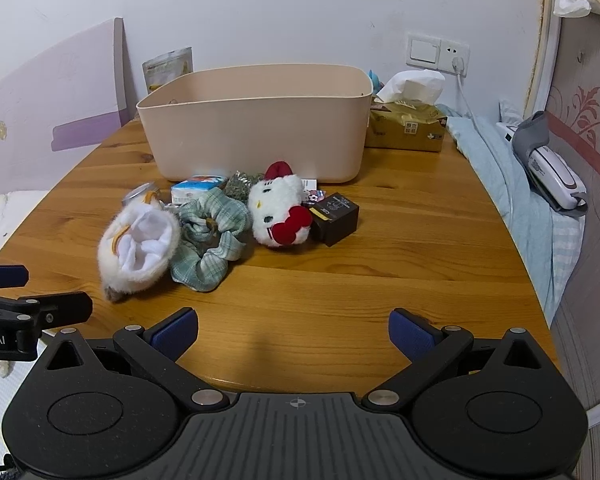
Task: Organize objects
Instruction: 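Move both tools toward the white plush and green scrunchie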
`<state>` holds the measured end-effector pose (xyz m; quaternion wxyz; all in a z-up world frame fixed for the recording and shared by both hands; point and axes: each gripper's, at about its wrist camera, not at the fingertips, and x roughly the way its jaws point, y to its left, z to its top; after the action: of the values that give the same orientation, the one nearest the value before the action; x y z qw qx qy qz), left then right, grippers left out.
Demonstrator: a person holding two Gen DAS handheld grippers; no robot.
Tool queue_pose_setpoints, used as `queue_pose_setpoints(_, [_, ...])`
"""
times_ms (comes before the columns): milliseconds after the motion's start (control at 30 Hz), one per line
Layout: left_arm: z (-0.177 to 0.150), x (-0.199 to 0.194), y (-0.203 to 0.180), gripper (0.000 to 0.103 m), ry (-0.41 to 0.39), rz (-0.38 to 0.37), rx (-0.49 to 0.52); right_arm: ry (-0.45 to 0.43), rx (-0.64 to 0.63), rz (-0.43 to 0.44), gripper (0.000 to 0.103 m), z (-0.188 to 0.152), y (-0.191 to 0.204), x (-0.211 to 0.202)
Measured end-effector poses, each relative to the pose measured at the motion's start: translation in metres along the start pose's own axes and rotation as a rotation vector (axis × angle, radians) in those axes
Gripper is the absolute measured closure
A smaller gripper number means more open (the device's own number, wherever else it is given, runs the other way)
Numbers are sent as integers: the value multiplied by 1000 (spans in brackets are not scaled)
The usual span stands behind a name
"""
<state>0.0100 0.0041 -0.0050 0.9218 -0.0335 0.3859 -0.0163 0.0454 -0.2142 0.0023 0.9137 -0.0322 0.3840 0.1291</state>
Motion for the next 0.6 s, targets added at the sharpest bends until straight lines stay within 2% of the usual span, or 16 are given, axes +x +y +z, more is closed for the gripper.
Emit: queue_pose_setpoints(600, [3, 9, 2, 0, 12, 8, 9, -2, -3, -2, 0, 5, -3, 4])
